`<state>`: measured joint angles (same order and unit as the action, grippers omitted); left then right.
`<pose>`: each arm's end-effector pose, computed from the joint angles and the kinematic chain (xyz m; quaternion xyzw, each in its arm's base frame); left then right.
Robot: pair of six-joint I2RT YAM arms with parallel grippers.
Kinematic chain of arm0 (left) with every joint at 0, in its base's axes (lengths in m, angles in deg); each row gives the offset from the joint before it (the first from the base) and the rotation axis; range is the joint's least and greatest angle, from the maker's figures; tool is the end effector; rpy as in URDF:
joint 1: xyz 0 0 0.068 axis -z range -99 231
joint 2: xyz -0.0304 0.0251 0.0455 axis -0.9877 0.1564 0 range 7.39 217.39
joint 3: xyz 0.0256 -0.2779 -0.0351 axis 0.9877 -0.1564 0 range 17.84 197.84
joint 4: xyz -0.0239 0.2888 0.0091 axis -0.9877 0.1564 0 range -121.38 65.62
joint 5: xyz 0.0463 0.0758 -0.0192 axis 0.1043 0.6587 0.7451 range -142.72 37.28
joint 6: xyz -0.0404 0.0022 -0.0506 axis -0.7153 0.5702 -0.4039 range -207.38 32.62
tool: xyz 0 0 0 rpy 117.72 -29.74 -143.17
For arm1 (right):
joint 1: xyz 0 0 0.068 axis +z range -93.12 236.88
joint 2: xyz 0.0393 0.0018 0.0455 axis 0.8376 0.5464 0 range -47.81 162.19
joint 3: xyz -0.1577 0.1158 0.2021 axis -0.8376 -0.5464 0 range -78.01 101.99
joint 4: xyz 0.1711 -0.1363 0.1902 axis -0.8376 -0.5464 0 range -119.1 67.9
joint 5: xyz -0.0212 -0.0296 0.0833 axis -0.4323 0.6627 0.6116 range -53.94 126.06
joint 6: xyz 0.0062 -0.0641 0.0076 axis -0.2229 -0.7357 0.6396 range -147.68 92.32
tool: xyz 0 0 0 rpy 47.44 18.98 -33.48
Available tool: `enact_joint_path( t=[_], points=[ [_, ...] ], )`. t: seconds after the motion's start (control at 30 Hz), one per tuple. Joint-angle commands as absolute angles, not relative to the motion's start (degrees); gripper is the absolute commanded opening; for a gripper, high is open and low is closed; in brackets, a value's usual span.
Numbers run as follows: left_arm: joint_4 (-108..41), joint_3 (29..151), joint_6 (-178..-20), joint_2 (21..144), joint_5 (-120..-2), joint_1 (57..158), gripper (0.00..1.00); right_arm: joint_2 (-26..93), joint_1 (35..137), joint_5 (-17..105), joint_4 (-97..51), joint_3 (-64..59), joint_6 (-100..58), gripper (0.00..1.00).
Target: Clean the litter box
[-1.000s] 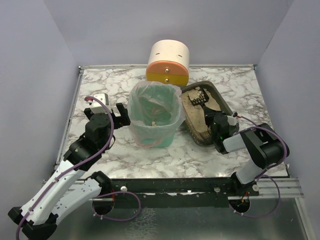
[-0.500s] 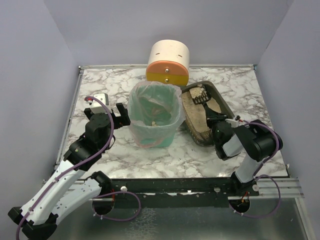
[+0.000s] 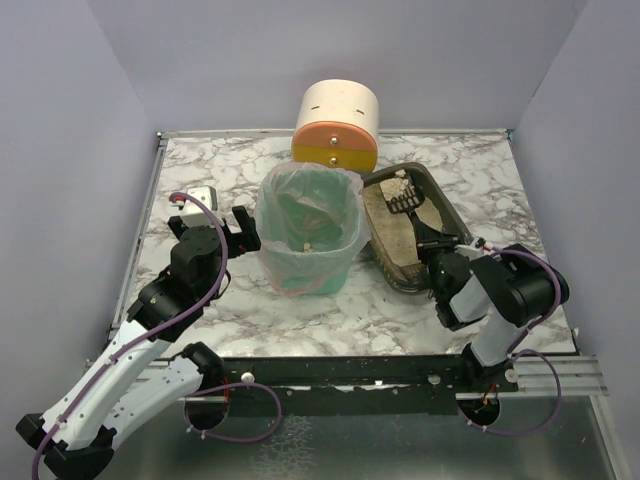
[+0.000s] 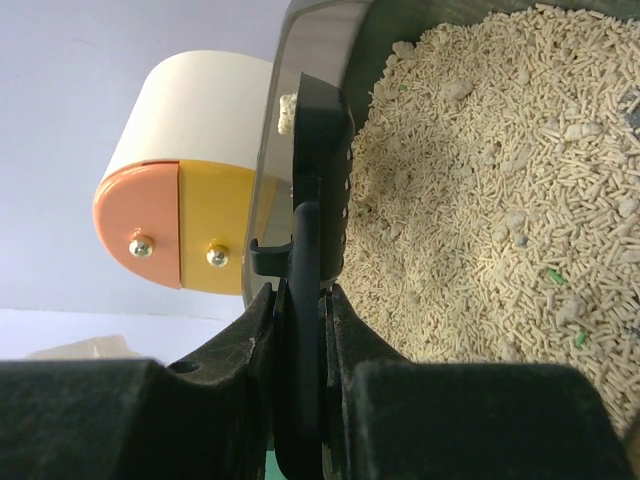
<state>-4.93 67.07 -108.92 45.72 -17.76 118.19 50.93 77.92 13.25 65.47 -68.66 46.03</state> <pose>0.1579 -0.0833 0.3626 -0.0766 0.7772 -0.0745 0.6202 0.2356 0.0696 0.1047 0.4357 0.5700 0.4057 0.5664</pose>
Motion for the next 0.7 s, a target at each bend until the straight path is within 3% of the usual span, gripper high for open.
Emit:
enact_joint_path(
  t=[0.0,0.33,0.67],
  points=[
    [-5.3,66.4,-108.5,45.5,-18.3,118.0,0.99,49.1,77.8,15.2,69.3,-72.2,45.7,0.01],
    [-5.2,66.4,-108.5,45.5,-17.8,118.0,0.99,37.7,77.8,17.7,63.6,-77.3,44.9,0.0],
    [-5.1,66.4,-108.4,45.2,-16.9,118.0,0.99,2.8,77.8,18.9,32.4,-78.8,42.9,0.01]
  ],
)
